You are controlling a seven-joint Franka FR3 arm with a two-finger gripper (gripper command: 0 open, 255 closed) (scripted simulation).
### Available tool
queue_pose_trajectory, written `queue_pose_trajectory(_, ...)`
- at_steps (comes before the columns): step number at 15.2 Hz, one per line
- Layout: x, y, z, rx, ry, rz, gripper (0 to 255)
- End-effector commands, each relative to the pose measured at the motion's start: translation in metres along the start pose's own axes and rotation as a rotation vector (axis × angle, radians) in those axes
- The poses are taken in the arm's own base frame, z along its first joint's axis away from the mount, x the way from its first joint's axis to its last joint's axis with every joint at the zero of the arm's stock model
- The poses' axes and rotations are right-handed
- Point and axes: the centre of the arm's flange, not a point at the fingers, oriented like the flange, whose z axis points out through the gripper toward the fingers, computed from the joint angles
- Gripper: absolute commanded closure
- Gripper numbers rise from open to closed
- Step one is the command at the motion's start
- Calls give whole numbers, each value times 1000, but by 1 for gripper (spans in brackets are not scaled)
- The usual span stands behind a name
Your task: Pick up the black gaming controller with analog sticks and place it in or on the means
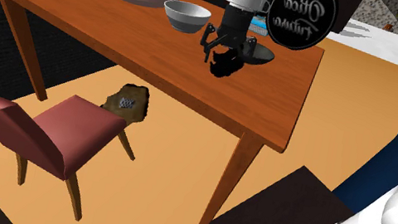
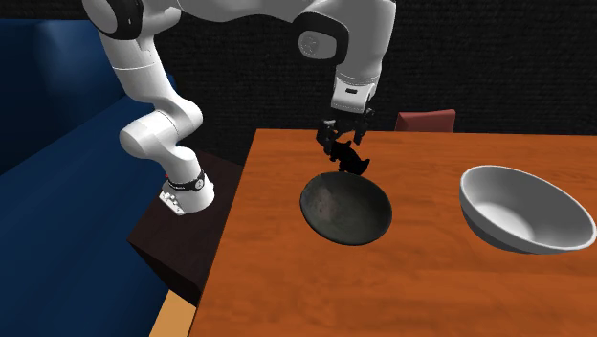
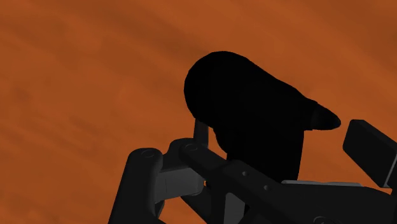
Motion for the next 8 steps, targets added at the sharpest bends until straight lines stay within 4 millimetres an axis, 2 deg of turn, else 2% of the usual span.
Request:
queue_pose_trajectory(1, 0, 0, 0, 0, 0, 0, 0)
queue_pose_trajectory(2, 0, 0, 0, 0, 0, 0, 0)
queue_pose_trajectory(3, 0, 0, 0, 0, 0, 0, 255)
queue_pose_trajectory(8, 0, 0, 0, 0, 0, 0, 255)
